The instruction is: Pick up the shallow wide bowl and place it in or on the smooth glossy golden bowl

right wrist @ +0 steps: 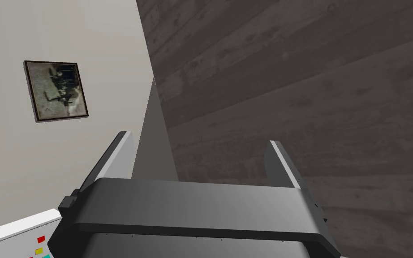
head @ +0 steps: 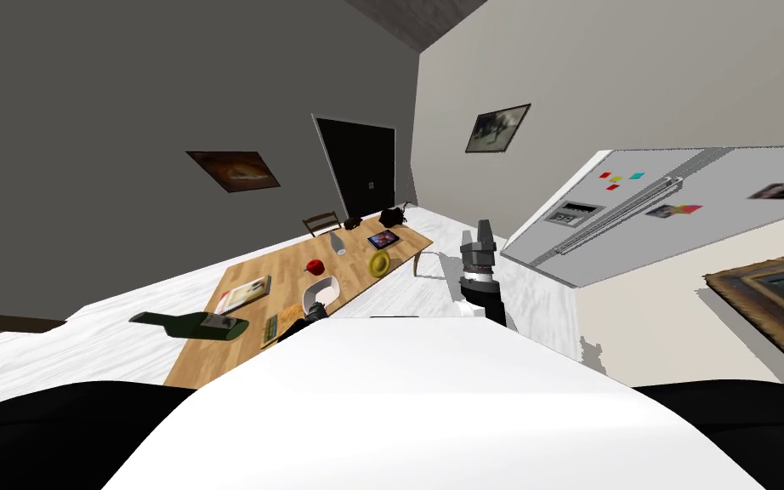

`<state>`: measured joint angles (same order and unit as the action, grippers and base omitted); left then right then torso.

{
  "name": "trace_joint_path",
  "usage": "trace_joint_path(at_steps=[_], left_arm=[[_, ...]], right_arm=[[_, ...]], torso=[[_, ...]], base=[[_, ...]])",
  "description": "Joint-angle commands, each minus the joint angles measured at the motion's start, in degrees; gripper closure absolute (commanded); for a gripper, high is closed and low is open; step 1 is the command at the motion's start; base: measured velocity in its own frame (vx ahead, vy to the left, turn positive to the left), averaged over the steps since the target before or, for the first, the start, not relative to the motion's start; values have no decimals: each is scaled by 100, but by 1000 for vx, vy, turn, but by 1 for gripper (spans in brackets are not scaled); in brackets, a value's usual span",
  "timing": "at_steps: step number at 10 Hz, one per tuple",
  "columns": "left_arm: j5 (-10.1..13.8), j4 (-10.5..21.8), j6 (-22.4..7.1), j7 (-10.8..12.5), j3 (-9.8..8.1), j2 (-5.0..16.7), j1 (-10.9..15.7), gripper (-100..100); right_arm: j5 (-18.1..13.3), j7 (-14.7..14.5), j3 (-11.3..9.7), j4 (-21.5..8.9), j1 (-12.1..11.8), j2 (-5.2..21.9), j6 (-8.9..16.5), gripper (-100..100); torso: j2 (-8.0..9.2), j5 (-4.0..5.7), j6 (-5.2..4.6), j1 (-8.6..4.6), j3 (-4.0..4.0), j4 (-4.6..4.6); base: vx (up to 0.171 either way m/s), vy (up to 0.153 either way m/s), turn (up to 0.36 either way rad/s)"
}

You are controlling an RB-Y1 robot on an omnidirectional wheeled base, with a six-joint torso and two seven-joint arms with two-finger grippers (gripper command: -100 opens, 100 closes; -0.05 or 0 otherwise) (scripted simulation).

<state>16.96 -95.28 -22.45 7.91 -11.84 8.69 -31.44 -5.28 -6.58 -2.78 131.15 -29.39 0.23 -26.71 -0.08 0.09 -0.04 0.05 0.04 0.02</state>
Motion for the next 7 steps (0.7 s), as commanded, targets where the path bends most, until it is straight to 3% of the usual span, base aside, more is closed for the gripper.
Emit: trace_joint_path(at_steps=[1, 5, 6, 7], left_arm=[[148, -116, -26, -218, -15, -48, -95, 100], [490, -417, -96, -720, -46, -191, -346, 100], [423, -370, -85, -628, -40, -182, -308, 100], [430, -381, -93, -656, -41, -189, -314, 0]], right_arm=[[0, 0, 0, 0, 0, 0, 0, 0], [0, 0, 0, 0, 0, 0, 0, 0], [0, 0, 0, 0, 0, 0, 0, 0], [0, 0, 0, 0, 1, 0, 0, 0]], torso=[[0, 0, 0, 0, 0, 0], [4, 4, -1, -7, -4, 3], [5, 5, -1, -6, -5, 5], [8, 5, -3, -6, -6, 6]], base=[[29, 2, 57], [29, 0, 55], [12, 1, 11], [0, 0, 0]])
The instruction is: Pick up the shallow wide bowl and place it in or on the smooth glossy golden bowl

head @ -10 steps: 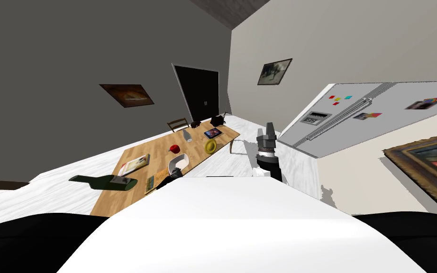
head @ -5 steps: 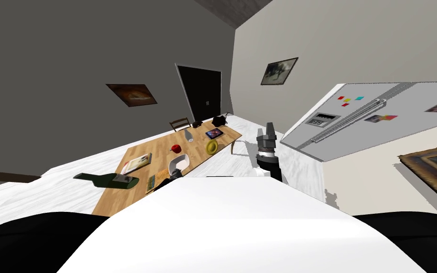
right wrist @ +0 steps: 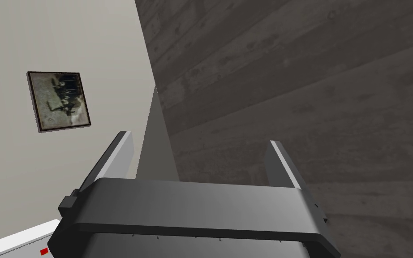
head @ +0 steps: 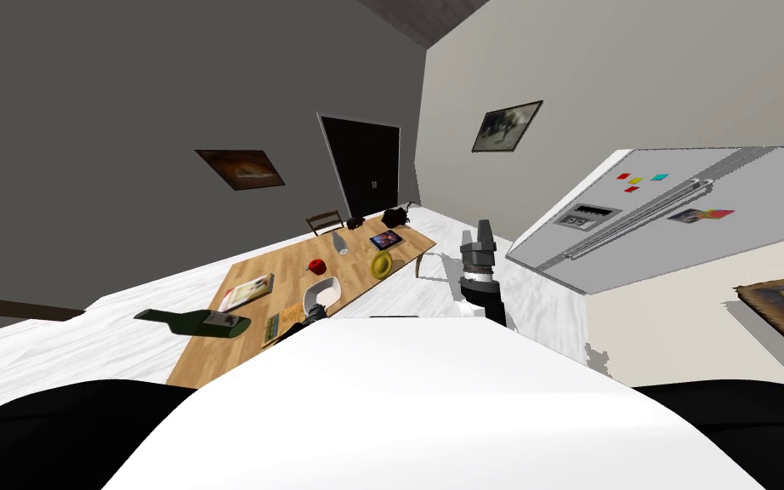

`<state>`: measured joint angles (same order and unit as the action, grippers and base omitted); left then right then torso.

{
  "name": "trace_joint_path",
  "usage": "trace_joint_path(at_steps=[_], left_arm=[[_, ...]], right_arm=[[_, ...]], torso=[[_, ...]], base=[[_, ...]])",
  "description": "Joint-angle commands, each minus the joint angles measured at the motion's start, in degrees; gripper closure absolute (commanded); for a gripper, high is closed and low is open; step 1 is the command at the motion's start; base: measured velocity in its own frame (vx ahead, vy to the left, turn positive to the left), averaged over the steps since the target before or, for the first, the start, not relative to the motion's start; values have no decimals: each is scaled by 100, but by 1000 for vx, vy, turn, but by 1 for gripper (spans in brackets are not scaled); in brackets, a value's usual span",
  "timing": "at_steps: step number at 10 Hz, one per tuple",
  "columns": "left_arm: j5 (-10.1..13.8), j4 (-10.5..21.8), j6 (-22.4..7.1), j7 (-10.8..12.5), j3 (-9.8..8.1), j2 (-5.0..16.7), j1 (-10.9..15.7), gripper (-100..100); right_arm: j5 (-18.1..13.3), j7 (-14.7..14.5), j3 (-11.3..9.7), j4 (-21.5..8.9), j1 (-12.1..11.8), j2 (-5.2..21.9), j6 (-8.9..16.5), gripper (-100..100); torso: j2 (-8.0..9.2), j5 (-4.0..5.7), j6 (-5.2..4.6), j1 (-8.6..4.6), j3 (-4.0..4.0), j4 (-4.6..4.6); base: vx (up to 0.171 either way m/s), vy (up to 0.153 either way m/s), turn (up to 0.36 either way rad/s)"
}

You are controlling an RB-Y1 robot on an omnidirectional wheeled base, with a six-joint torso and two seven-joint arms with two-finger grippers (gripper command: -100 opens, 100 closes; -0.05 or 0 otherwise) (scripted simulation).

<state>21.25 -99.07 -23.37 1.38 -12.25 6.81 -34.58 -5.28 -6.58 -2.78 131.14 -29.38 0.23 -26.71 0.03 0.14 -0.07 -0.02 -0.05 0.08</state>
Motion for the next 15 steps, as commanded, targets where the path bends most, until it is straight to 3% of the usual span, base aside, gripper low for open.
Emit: trace_joint_path(at_steps=[1, 15], left_arm=[[36, -199, -103, 21, -30, -3, -101, 100], [324, -1825, -967, 200, -277, -48, -937, 100]], right_arm=[[0, 0, 0, 0, 0, 0, 0, 0], [0, 0, -1, 0, -1, -1, 0, 0]], torso=[[0, 0, 0, 0, 0, 0], [-14, 20, 0, -47, 3, 7]], base=[[45, -54, -7], [71, -96, -3]])
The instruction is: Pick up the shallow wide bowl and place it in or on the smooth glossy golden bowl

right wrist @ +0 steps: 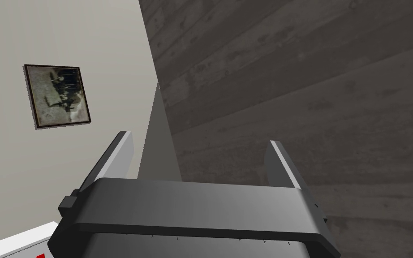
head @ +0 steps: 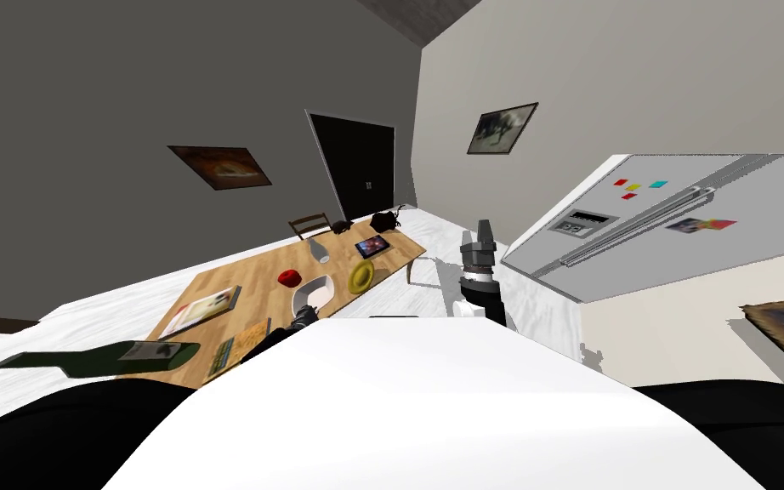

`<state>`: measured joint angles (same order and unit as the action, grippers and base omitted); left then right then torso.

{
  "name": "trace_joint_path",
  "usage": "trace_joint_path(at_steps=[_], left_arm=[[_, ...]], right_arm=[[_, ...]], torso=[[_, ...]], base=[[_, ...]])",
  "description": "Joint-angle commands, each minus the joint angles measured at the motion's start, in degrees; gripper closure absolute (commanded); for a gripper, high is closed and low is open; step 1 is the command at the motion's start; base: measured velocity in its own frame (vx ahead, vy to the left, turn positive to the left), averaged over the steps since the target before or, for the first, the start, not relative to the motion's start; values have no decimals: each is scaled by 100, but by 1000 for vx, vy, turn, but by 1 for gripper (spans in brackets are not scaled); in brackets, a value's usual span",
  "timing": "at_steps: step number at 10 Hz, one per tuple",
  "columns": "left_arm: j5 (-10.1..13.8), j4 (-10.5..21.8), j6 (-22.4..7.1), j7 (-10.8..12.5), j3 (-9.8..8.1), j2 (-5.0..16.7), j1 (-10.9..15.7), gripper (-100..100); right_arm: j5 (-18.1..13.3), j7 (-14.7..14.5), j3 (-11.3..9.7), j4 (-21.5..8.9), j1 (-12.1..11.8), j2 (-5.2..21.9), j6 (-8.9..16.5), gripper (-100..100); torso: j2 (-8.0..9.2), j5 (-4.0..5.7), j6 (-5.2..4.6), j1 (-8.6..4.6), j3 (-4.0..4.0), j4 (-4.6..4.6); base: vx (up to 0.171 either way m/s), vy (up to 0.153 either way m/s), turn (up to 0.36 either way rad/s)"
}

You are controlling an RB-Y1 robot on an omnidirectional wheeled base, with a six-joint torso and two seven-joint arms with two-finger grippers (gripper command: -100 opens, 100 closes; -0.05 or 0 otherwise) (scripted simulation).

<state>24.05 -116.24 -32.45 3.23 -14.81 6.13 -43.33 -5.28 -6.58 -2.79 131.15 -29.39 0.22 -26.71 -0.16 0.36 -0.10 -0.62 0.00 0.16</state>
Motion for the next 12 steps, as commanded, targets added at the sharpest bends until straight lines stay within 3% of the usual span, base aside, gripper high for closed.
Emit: trace_joint_path(at_steps=[1, 12], left_arm=[[59, -196, -108, 25, -34, 18, -108, 100], [303, -1592, -869, 186, -249, 33, -835, 100]], right_arm=[[0, 0, 0, 0, 0, 0, 0, 0], [0, 0, 0, 0, 0, 0, 0, 0]], torso=[[0, 0, 0, 0, 0, 0], [3, 14, -2, -19, -3, 4]], base=[[79, -119, -3], [84, -108, -3]])
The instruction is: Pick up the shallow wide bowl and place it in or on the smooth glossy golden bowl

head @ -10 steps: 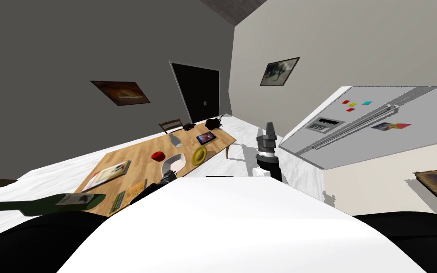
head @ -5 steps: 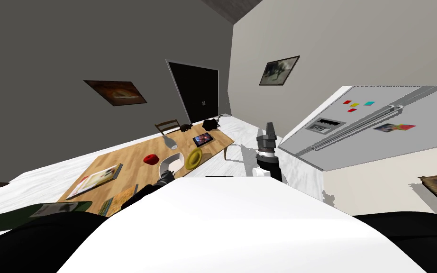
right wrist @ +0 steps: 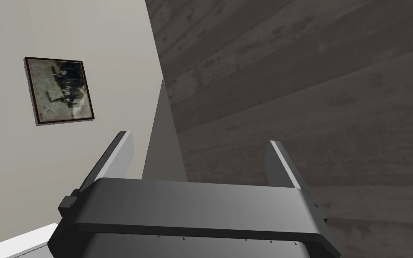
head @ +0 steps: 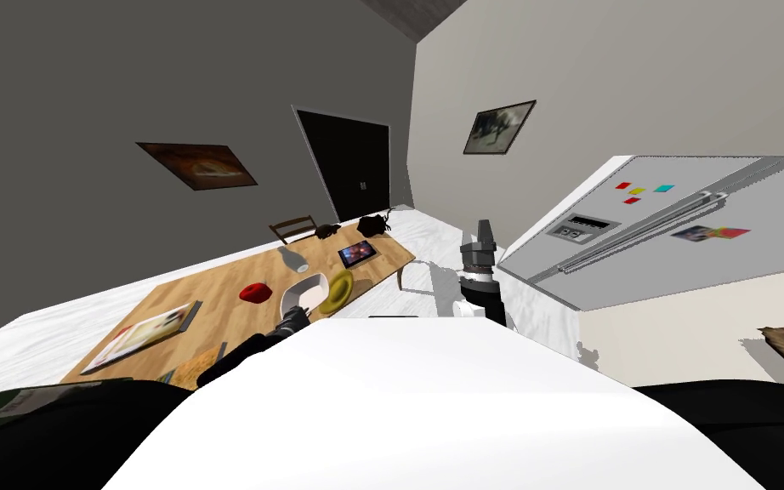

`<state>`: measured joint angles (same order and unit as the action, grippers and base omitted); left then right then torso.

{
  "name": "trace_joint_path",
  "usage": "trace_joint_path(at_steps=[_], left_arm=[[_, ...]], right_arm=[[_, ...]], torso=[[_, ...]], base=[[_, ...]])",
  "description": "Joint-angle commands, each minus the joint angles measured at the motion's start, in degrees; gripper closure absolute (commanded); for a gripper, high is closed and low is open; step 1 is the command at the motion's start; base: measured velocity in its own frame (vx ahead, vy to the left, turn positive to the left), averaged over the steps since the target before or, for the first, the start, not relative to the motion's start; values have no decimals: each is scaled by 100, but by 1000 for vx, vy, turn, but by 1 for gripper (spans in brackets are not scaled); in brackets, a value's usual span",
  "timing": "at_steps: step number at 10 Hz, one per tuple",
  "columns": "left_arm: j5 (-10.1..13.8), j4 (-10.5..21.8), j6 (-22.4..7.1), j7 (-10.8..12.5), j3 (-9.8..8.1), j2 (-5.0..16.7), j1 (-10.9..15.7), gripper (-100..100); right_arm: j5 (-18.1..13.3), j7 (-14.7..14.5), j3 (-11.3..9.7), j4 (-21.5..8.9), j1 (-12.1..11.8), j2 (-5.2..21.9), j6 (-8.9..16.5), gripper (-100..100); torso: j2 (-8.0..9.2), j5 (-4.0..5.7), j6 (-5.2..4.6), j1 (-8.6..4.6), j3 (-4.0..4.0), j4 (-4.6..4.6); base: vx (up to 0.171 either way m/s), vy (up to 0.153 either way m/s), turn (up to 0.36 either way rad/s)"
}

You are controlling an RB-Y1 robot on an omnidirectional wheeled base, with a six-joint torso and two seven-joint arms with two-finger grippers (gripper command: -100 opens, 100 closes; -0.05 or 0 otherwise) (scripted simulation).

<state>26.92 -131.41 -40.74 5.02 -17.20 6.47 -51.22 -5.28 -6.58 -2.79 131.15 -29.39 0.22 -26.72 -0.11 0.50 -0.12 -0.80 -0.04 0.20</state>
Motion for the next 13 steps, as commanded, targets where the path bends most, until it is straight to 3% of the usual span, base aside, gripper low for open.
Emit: trace_joint_path(at_steps=[1, 6, 7, 8, 12, 13], left_arm=[[35, -186, -103, 20, -28, -4, -105, 100], [134, -768, -440, 94, -119, -69, -420, 100], [140, -691, -397, 87, -119, -41, -382, 100], [145, -705, -404, 88, -117, -44, -389, -100], [145, -704, -404, 88, -116, -45, -388, -100], [145, -704, -404, 88, -116, -45, -388, 0]], right_arm=[[0, 0, 0, 0, 0, 0, 0, 0], [0, 0, 0, 0, 0, 0, 0, 0], [0, 0, 0, 0, 0, 0, 0, 0], [0, 0, 1, 0, 1, 1, 0, 0], [0, 0, 1, 0, 1, 1, 0, 0], [0, 0, 1, 0, 1, 1, 0, 0]], torso=[[0, 0, 0, 0, 0, 0], [1, 5, 0, -3, -1, 1], [9, 4, 1, 3, -5, 3], [23, 1, 2, 24, -13, 5], [41, -5, 2, 46, -24, 10], [42, -5, 2, 47, -24, 10]], base=[[82, -118, -6], [83, -106, -3], [28, -41, 3], [7, -10, 0], [0, 0, 0], [0, 0, 0]])
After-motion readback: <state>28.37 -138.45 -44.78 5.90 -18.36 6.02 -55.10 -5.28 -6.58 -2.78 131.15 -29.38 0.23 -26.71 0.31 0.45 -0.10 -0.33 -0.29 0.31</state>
